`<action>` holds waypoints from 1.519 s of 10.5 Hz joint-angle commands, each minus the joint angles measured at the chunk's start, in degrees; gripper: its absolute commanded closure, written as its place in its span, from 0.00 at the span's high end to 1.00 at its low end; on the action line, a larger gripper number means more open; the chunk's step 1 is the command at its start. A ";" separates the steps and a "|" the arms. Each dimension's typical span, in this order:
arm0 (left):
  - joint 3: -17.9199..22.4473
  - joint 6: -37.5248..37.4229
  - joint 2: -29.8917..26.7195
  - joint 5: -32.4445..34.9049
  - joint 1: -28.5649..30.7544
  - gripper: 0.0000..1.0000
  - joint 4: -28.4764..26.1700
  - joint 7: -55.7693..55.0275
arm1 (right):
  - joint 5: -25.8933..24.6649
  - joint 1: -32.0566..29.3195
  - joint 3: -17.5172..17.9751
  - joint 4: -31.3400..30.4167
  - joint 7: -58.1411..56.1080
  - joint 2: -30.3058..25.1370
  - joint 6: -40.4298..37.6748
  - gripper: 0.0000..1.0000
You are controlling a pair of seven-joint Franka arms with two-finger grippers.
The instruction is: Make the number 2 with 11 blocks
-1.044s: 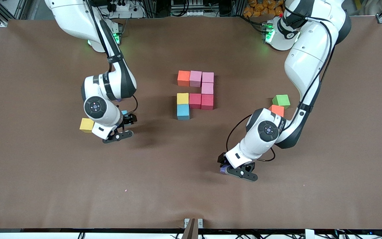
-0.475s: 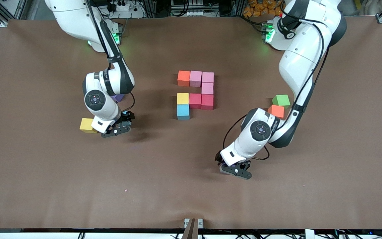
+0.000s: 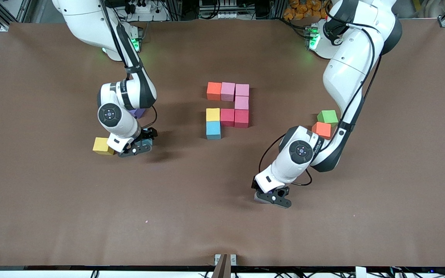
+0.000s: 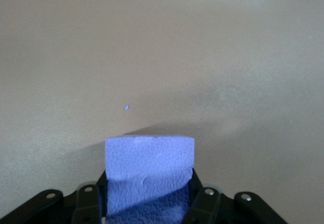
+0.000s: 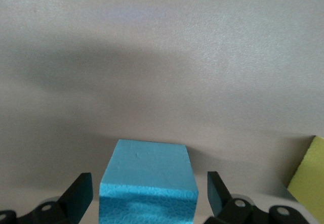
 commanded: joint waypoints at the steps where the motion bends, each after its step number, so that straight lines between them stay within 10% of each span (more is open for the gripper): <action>1: 0.82 -0.59 -1.40 -1.50 -2.32 0.32 -0.09 -8.88 | 2.75 0.05 0.15 -2.48 -2.26 -2.58 0.55 1.00; 16: 3.46 -11.40 -5.79 3.83 -20.34 0.31 -1.75 -47.59 | 2.75 0.14 0.24 -2.66 -2.26 -2.57 0.55 1.00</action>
